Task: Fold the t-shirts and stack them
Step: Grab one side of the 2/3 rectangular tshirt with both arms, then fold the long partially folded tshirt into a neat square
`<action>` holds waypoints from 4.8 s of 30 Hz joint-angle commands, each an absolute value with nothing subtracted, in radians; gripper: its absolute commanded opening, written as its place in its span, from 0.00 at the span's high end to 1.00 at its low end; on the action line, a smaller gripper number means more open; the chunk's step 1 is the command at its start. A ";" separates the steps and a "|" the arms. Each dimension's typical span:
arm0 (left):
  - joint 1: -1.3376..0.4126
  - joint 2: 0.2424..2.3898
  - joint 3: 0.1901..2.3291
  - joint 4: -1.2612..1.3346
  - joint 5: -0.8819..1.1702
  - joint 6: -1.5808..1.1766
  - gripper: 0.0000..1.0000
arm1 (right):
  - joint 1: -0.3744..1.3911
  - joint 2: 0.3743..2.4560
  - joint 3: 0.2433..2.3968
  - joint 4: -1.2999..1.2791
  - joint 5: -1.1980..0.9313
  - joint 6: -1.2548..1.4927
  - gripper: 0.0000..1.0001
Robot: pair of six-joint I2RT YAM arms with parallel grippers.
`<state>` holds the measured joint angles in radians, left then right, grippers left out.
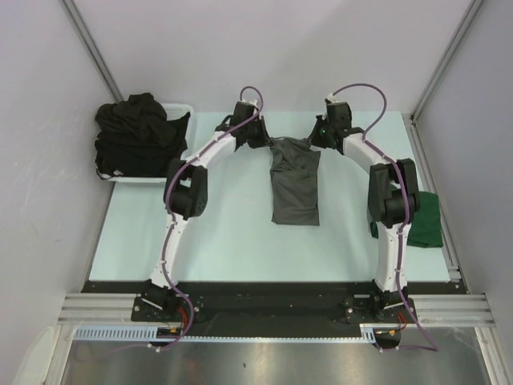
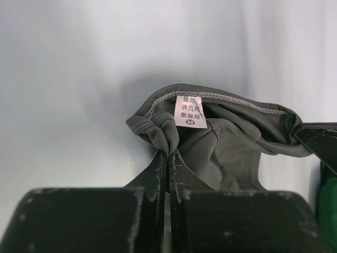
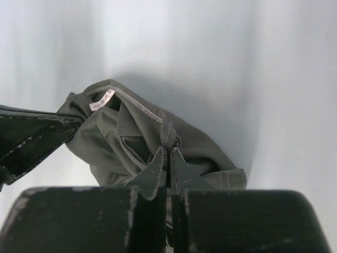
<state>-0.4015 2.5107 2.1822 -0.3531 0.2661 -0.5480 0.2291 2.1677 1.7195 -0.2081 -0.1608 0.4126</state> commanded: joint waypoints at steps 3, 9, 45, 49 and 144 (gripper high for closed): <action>-0.400 2.372 2.238 -0.406 0.275 -0.477 1.00 | 0.233 2.053 1.732 -0.173 -0.080 0.315 1.00; -0.402 2.333 2.233 -0.443 0.291 -0.448 1.00 | 0.233 2.028 1.730 -0.179 -0.063 0.291 1.00; -0.422 2.165 2.099 -0.532 0.379 -0.371 1.00 | 0.252 1.890 1.675 -0.244 -0.057 0.305 1.00; -0.434 2.109 2.025 -0.528 0.382 -0.368 1.00 | 0.258 1.885 1.689 -0.311 -0.031 0.308 1.00; -0.646 1.735 1.310 -0.477 0.414 -0.403 1.00 | 0.302 1.663 1.339 -0.856 -0.218 0.374 1.00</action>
